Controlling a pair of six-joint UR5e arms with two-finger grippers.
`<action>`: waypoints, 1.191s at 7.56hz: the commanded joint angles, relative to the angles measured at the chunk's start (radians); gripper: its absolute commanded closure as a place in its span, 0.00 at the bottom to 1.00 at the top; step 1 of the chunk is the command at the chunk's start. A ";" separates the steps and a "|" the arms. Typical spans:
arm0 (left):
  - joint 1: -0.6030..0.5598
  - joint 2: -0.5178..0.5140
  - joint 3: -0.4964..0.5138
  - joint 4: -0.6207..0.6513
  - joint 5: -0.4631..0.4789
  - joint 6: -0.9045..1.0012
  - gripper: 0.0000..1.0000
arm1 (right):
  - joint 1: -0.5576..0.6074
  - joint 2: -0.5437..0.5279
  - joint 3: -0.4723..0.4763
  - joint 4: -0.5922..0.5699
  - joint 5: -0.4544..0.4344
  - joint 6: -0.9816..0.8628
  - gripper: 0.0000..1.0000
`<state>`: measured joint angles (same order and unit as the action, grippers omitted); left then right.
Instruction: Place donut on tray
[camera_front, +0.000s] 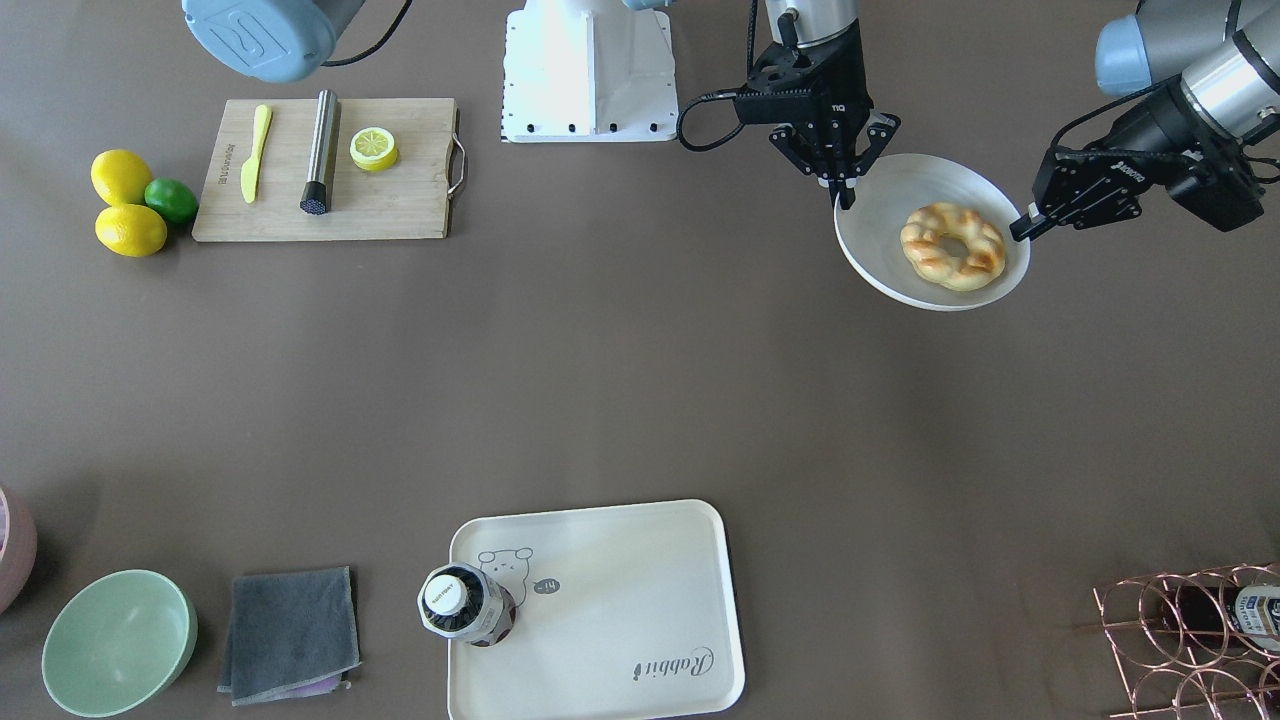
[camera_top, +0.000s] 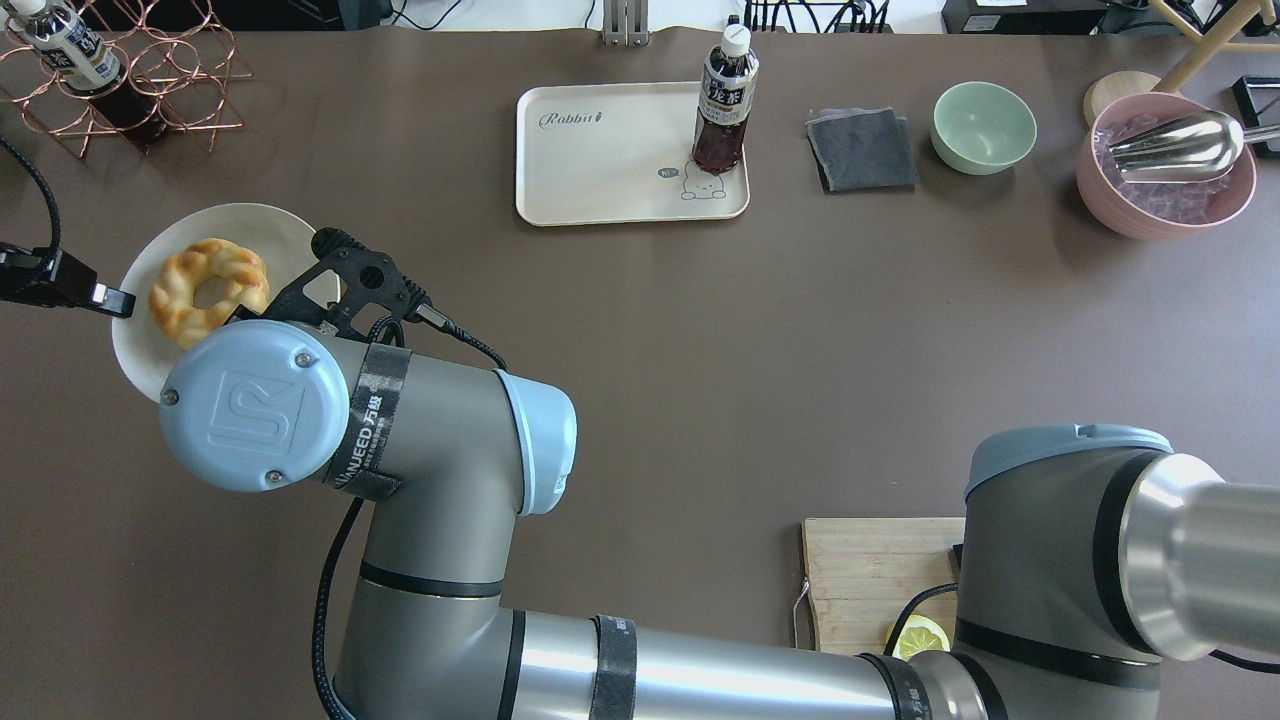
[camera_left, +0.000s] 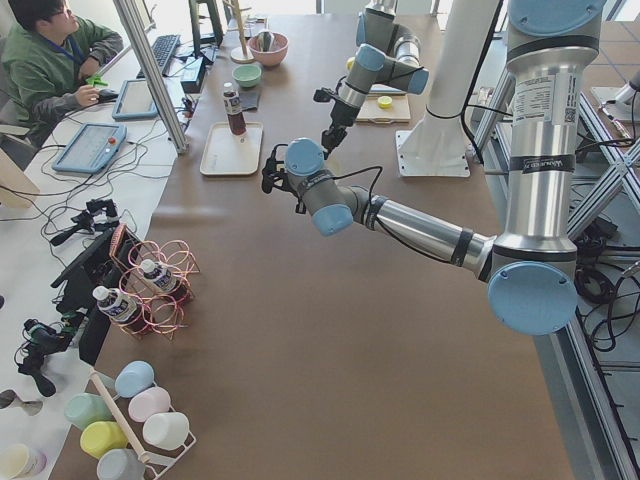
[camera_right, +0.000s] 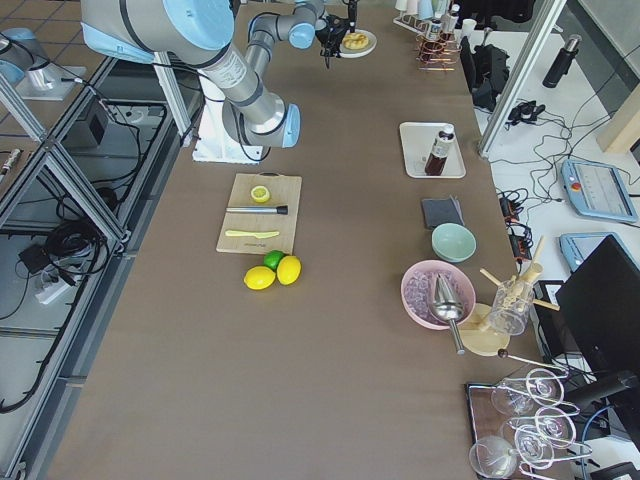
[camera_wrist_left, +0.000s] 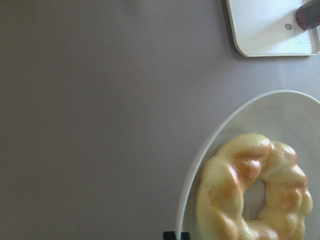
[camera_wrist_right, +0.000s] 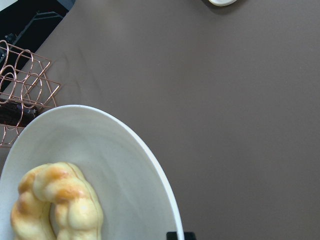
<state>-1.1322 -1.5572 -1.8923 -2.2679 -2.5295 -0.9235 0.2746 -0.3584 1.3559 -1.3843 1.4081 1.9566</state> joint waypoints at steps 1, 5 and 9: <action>0.000 0.000 0.002 -0.002 0.000 0.000 1.00 | 0.003 -0.002 0.008 0.001 0.003 -0.004 0.81; 0.006 -0.010 0.042 0.001 0.002 -0.023 1.00 | 0.044 -0.020 0.080 -0.010 0.069 -0.123 0.00; 0.132 -0.256 0.216 0.040 0.144 -0.335 1.00 | 0.237 -0.311 0.326 -0.056 0.317 -0.353 0.00</action>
<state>-1.0540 -1.6710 -1.7743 -2.2575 -2.4485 -1.0995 0.4137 -0.5098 1.5620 -1.4194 1.6127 1.7265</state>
